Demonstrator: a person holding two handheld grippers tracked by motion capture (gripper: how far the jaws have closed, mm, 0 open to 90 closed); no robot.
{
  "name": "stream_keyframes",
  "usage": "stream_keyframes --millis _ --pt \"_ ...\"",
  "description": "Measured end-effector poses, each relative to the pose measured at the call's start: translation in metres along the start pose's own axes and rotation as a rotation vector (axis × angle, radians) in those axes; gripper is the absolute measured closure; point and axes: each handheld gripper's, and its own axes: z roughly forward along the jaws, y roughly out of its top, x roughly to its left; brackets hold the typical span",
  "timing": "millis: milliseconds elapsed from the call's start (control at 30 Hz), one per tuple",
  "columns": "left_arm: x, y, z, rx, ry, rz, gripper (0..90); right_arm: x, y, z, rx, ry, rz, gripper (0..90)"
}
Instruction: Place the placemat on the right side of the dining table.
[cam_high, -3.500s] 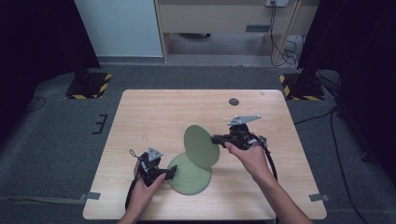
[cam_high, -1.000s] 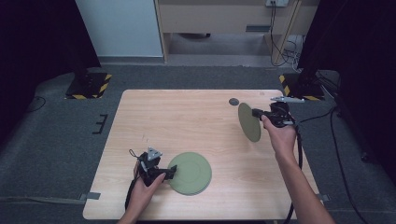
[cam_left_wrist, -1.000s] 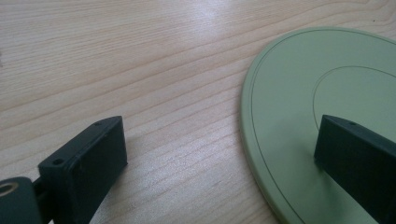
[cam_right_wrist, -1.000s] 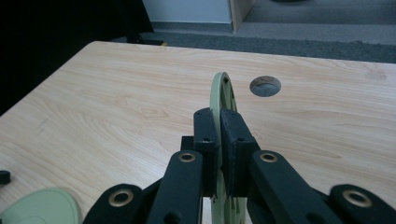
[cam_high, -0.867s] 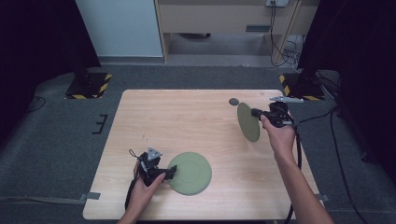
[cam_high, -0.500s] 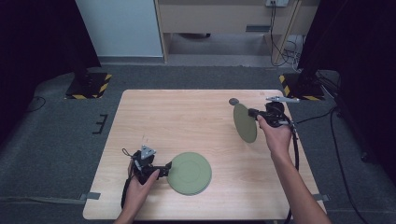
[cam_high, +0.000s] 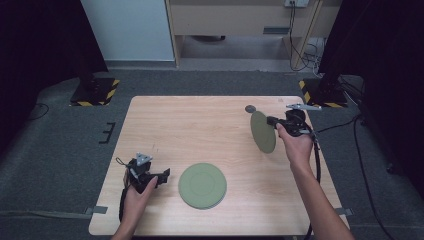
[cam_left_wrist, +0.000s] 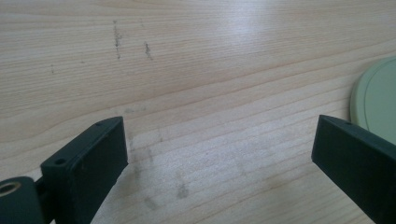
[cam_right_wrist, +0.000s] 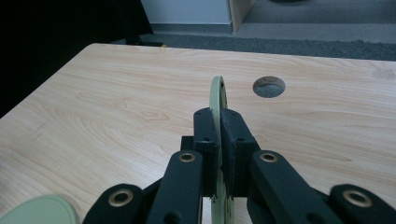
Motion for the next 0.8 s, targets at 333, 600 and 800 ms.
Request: stream_keyframes --millis 333,600,800 --pt "0.009 -0.002 0.0 0.016 0.013 -0.005 2.9 -0.016 -0.003 -0.008 -0.008 -0.022 0.024 86.1" --pt "0.01 -0.003 0.002 0.036 0.016 0.004 3.0 -0.026 -0.006 -0.012 -0.009 -0.035 0.037 86.1" --pt "0.01 -0.004 0.003 0.053 0.023 0.011 3.0 -0.034 -0.008 -0.014 -0.006 -0.046 0.049 86.1"
